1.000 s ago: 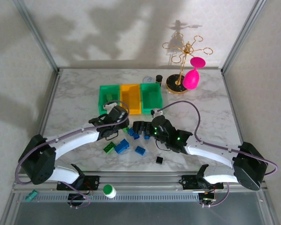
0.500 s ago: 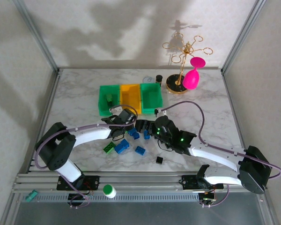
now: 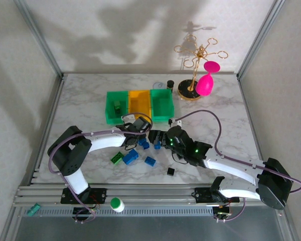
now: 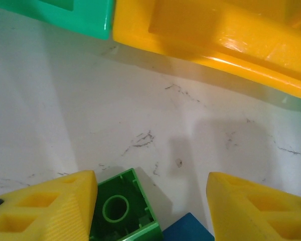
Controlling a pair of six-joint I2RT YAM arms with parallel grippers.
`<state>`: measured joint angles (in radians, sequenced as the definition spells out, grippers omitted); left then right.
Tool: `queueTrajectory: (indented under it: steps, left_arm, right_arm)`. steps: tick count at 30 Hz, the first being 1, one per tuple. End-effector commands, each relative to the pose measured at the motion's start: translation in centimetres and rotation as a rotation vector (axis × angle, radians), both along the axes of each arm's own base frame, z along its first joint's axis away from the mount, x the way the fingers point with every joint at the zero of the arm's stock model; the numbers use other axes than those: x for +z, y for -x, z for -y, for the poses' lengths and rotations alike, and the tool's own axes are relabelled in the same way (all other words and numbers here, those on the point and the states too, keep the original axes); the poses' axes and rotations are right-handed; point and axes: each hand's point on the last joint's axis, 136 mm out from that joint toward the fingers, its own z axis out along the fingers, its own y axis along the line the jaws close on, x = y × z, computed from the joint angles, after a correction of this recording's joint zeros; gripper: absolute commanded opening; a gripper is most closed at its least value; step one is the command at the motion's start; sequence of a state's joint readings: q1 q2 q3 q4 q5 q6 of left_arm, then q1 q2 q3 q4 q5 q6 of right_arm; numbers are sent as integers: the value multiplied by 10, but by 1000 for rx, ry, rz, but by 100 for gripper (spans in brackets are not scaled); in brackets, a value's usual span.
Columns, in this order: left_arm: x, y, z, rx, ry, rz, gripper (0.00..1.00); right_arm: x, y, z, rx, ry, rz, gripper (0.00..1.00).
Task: Sort the legos into containers by color
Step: Rotate the lego at the center of the table.
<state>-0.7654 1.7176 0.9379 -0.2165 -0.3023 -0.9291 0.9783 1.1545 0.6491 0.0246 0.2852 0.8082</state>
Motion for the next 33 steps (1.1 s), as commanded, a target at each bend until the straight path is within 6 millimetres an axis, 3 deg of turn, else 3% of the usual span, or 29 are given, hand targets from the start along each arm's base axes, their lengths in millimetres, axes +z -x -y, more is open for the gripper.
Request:
queueTrajectory:
  steps: [1, 18, 27, 33]
  left_arm:
    - [-5, 10, -8, 38, -48, 0, 60]
    - [-6, 38, -40, 62, -67, -8, 57]
    - [-4, 30, -27, 2, -77, -8, 57]
    - [-14, 29, -22, 3, -71, -28, 55]
  right_arm:
    - [12, -4, -3, -8, -53, 22, 99]
    - [4, -3, -5, -5, -47, 6, 99]
    - [6, -5, -5, -8, -47, 8, 99]
    - [4, -4, -3, -13, -45, 8, 99]
